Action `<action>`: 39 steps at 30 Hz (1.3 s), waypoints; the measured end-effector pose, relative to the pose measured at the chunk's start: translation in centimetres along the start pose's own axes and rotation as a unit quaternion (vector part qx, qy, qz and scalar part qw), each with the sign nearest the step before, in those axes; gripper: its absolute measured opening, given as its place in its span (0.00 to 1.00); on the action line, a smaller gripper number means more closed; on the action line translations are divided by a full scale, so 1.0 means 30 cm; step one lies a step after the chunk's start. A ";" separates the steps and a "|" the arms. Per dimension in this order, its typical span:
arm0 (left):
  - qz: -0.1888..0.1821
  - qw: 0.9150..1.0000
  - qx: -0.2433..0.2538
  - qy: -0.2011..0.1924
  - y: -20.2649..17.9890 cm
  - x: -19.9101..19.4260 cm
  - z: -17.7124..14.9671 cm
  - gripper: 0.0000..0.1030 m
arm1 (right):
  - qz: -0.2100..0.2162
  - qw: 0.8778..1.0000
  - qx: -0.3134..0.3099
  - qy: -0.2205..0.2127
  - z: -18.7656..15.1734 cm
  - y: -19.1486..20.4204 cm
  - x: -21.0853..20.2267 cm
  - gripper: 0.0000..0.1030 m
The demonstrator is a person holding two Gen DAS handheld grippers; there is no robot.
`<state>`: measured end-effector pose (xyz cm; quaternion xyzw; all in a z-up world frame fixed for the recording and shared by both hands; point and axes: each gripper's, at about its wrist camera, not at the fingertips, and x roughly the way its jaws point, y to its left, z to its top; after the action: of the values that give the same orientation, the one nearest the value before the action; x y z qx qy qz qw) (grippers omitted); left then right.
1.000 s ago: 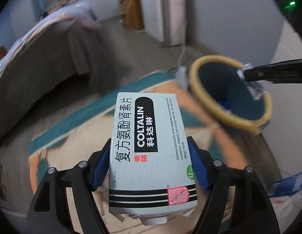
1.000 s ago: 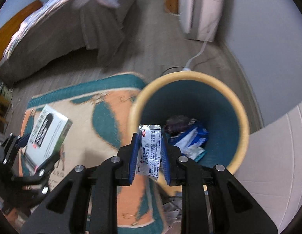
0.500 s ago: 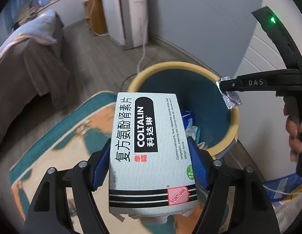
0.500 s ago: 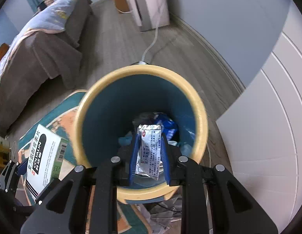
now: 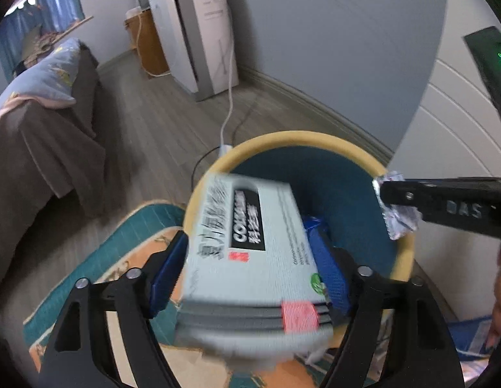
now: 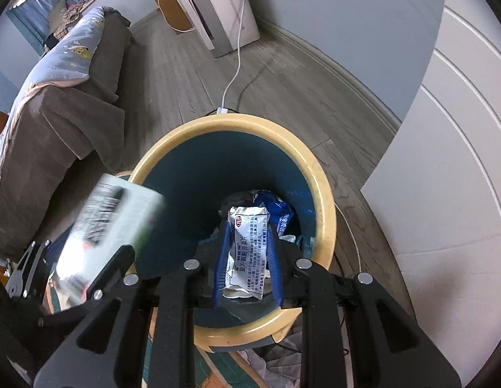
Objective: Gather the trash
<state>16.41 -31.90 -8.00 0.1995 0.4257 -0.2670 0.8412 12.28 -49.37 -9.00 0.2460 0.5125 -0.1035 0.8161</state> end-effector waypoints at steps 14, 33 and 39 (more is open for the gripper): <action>-0.002 1.000 -0.025 0.015 0.093 0.009 -0.085 0.81 | 0.003 1.000 -0.026 -0.015 0.017 0.101 0.030 0.51; -0.037 0.996 -0.072 -0.036 0.092 -0.381 -0.109 0.95 | -0.038 0.994 -0.076 -0.071 -0.107 0.070 -0.333 0.94; -0.038 0.995 -0.064 -0.063 0.054 -0.554 -0.139 0.95 | -0.032 0.990 -0.073 -0.114 -0.204 0.038 -0.483 0.94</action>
<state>6.64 -23.66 3.51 0.1120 0.3954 -0.2828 0.8667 1.39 -46.50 2.04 0.1556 0.4304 -0.1190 0.8811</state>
